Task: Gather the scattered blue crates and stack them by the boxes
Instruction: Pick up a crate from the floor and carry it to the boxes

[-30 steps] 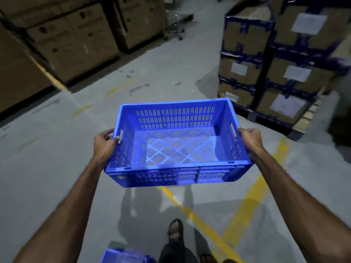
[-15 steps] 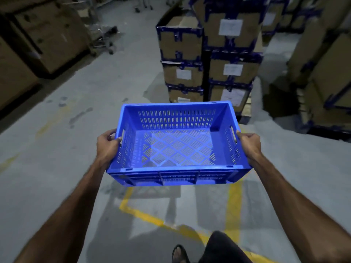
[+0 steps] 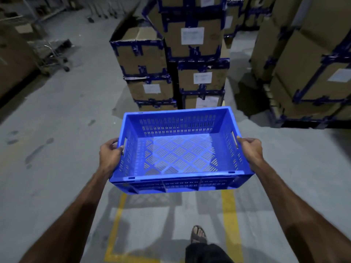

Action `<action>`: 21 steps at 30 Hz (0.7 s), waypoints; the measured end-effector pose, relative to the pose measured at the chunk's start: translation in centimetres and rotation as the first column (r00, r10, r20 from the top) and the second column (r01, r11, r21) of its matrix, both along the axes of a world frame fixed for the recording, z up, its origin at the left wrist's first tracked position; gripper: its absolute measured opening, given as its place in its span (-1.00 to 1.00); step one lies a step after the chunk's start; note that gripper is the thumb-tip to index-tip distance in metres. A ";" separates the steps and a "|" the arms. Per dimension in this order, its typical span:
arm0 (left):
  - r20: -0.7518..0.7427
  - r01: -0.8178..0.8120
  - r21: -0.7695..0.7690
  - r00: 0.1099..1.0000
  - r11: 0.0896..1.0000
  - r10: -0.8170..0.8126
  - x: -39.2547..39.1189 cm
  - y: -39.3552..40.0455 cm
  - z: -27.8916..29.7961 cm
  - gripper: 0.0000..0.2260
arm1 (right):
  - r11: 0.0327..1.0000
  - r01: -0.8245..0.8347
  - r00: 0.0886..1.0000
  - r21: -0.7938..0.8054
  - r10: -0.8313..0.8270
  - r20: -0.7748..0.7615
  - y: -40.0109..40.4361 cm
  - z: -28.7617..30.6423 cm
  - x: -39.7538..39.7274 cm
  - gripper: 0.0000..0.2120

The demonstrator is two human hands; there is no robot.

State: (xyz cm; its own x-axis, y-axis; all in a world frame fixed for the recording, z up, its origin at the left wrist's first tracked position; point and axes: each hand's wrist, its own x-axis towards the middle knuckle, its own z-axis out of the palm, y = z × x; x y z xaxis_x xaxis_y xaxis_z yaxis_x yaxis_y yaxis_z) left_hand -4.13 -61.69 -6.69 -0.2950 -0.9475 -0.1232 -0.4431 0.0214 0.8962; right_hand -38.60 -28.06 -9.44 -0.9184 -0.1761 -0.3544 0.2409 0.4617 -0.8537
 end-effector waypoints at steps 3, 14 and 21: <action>0.017 0.012 -0.012 1.000 1.000 -0.012 -4.1 -3.3 -1.2 -0.69 | 1.000 0.027 1.000 0.010 -0.027 -0.001 -2.3 -0.7 -3.2 -0.67; 0.043 0.068 0.043 0.997 0.997 -0.070 -15.5 -13.7 -7.4 -0.70 | 0.993 0.078 0.997 0.093 -0.078 -0.003 -11.3 -5.7 -12.2 -0.71; 0.005 0.109 0.069 0.994 0.992 -0.109 -21.8 -21.7 -14.7 -0.69 | 0.985 0.115 0.993 0.127 -0.110 -0.045 -18.3 -12.4 -16.7 -0.75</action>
